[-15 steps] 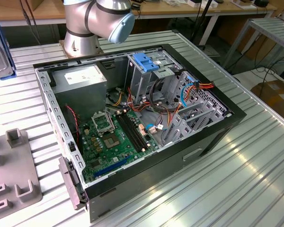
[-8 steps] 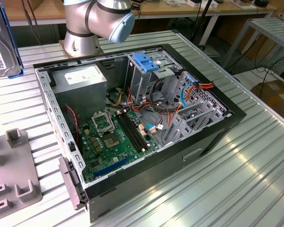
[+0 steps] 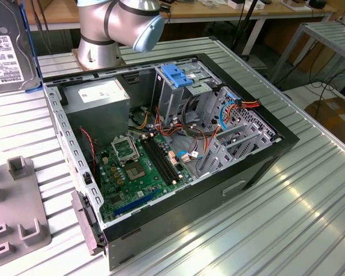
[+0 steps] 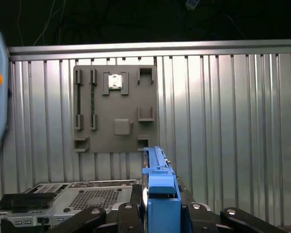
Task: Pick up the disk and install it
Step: 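Pick up the disk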
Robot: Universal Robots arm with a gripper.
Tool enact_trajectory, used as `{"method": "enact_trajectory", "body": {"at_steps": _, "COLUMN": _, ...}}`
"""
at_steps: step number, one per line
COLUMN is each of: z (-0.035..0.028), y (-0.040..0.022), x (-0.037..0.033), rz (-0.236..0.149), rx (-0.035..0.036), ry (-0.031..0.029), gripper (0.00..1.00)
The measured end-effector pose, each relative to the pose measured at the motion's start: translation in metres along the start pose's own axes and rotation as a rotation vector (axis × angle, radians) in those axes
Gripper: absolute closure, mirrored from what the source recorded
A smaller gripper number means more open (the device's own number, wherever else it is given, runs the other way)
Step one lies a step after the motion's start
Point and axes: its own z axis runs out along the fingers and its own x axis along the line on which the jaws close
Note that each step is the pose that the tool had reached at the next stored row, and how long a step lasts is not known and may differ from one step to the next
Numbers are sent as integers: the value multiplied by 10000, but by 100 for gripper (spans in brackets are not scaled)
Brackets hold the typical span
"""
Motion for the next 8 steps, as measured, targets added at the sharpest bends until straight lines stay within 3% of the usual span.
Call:
{"method": "enact_trajectory", "body": {"at_steps": 7, "z": 0, "y": -157, "x": -7, "rz": 0, "rx": -1, "ry": 0, "gripper": 63}}
{"method": "enact_trajectory", "body": {"at_steps": 8, "z": 1, "y": -206, "x": -9, "rz": 0, "rx": 0, "ry": 0, "gripper": 63}}
